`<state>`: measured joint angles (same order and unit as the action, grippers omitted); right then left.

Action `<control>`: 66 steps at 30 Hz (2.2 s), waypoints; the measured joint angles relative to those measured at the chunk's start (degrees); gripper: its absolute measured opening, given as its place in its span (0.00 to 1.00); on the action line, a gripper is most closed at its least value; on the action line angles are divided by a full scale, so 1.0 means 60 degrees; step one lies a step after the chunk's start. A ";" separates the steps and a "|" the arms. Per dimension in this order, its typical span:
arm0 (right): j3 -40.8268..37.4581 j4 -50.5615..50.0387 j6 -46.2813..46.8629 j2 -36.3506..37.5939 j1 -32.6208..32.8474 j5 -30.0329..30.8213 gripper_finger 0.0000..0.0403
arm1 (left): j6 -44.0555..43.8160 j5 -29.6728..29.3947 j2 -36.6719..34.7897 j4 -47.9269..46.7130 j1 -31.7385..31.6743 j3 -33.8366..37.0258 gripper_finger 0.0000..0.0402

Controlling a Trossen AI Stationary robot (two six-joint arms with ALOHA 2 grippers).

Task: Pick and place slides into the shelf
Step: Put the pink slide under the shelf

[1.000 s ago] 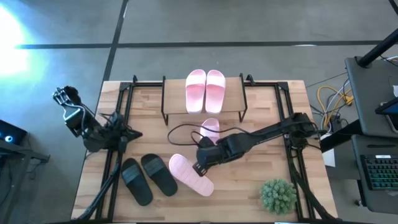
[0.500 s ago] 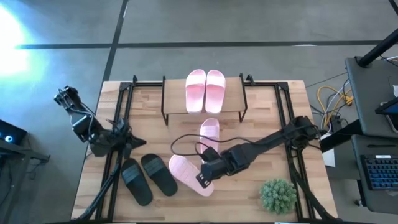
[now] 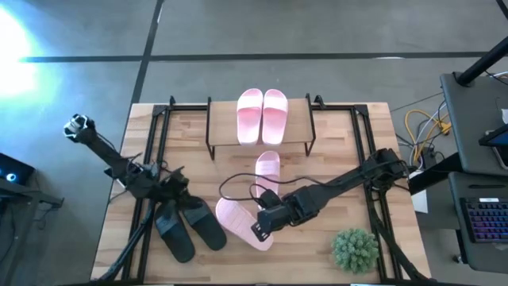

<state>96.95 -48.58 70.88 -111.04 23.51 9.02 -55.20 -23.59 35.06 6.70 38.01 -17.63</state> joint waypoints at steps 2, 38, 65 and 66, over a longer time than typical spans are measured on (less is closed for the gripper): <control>0.0000 0.0000 -0.0131 0.0000 0.0000 0.0000 0.37 | 0.0010 -0.0335 -0.0021 -0.0145 -0.0473 0.0133 0.00; -0.0138 -0.0096 0.0417 0.0000 0.0442 0.0002 0.37 | 0.6117 0.4351 0.7153 -0.1290 -0.3732 -0.2400 0.00; -0.0667 -0.0147 0.0759 0.0000 0.1520 0.0298 0.37 | 0.5164 0.7371 0.9055 0.0803 -0.3678 -0.5804 0.00; -0.0663 -0.0211 0.0771 0.0000 0.1541 0.0330 0.37 | 0.5024 0.7424 0.9315 0.0797 -0.3678 -0.6079 0.00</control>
<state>92.97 -49.84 75.51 -111.04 32.75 10.99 -25.06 20.96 90.95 11.49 15.94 -54.10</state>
